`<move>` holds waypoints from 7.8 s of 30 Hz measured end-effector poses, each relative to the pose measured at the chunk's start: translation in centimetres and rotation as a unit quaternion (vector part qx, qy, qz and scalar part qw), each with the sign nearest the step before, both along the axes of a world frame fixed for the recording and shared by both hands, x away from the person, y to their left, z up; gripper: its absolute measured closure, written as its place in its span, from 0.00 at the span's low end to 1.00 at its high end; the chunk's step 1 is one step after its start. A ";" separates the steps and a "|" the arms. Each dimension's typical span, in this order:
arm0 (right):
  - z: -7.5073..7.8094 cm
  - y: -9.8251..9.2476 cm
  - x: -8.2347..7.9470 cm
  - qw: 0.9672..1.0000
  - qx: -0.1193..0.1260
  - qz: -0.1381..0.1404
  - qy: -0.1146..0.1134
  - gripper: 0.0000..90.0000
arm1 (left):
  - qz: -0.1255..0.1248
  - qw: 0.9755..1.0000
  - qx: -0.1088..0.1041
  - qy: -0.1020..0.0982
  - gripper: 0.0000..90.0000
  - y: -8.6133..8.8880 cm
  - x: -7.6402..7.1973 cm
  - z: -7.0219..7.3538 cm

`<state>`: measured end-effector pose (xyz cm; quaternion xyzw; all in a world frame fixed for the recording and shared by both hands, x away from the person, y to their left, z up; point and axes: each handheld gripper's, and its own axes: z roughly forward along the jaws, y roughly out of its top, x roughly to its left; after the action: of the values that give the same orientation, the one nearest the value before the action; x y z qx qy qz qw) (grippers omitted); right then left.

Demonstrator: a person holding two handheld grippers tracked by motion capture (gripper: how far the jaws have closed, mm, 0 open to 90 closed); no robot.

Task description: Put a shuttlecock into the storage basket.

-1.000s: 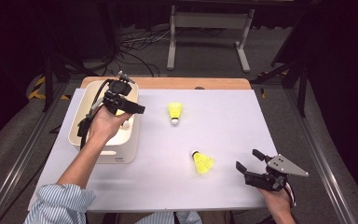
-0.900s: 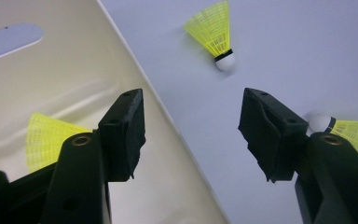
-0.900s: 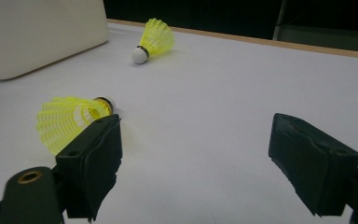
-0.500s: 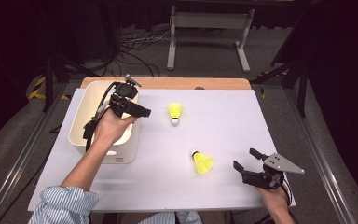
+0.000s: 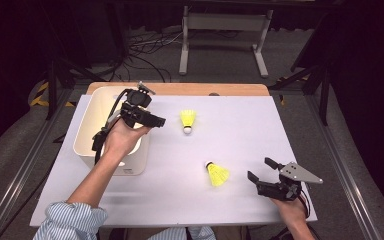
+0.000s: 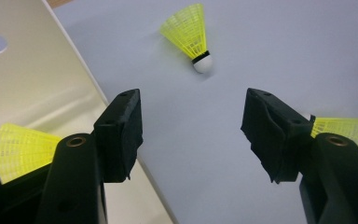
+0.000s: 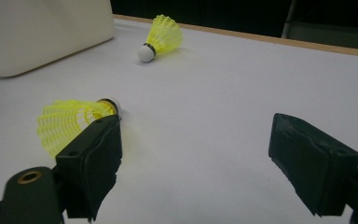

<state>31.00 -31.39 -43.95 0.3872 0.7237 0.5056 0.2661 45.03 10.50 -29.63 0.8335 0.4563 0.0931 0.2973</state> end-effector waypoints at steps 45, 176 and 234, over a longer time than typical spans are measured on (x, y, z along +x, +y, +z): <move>0.7 1.9 0.9 0.997 -0.026 0.039 0.065 0.36 | -0.031 0.999 0.014 0.019 0.42 -5.2 -1.6 -3.4; 3.8 14.9 12.4 0.961 -0.171 0.062 0.209 1.00 | -0.084 0.994 0.027 0.069 0.39 -8.4 -1.4 -8.3; 4.5 15.3 11.3 0.965 -0.140 0.089 0.205 0.95 | -0.079 0.995 0.028 0.057 1.00 -8.9 -1.1 -8.5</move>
<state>42.31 -16.06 -39.43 0.3755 0.8578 0.3309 0.1170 43.91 1.61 -38.12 0.8792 0.4020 0.0345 0.2535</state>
